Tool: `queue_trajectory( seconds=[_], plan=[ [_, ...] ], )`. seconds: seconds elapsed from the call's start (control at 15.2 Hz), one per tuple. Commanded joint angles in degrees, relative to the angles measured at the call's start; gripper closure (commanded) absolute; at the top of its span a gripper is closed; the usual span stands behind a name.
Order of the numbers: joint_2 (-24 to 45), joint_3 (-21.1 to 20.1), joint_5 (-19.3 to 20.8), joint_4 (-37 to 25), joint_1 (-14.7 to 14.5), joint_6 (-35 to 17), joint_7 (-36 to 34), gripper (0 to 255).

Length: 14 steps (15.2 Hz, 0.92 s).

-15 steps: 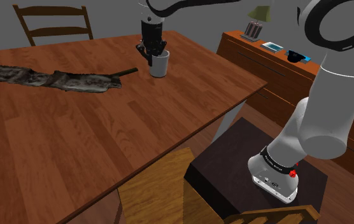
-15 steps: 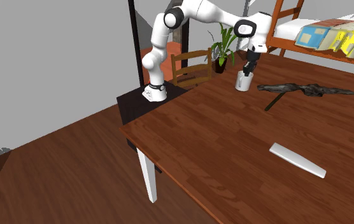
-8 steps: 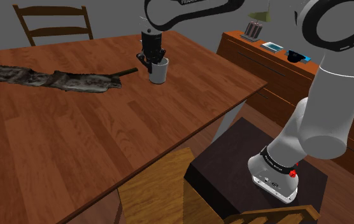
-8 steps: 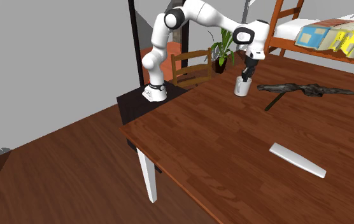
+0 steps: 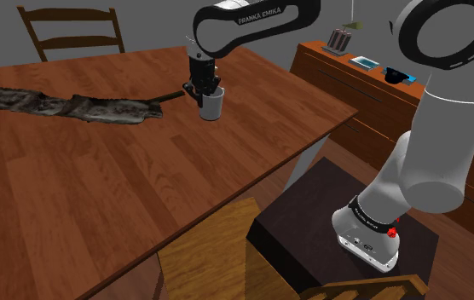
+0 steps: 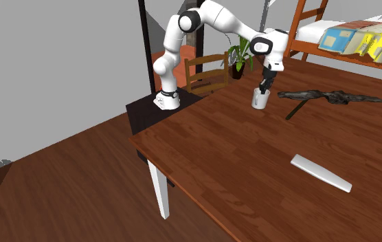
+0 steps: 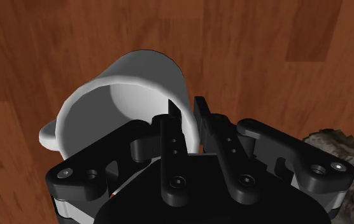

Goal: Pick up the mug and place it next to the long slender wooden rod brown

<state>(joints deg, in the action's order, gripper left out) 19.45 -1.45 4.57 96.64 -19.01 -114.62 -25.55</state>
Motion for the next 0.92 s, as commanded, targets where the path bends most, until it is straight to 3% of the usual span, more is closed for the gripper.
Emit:
queue_trajectory(
  seconds=[0.0,0.33,0.4,0.73,0.86],
  plan=[
    [0.0,0.0,0.0,0.2,0.0,-0.2,0.0,255],
    [0.0,0.0,0.0,0.2,0.0,-0.2,0.0,255],
    [0.0,0.0,0.0,0.2,0.0,-0.2,0.0,0],
    [0.0,0.0,0.0,0.2,0.0,-0.2,0.0,0],
    [-1.0,-0.1,-0.1,-2.4,-0.1,3.3,0.1,0]
  ],
)
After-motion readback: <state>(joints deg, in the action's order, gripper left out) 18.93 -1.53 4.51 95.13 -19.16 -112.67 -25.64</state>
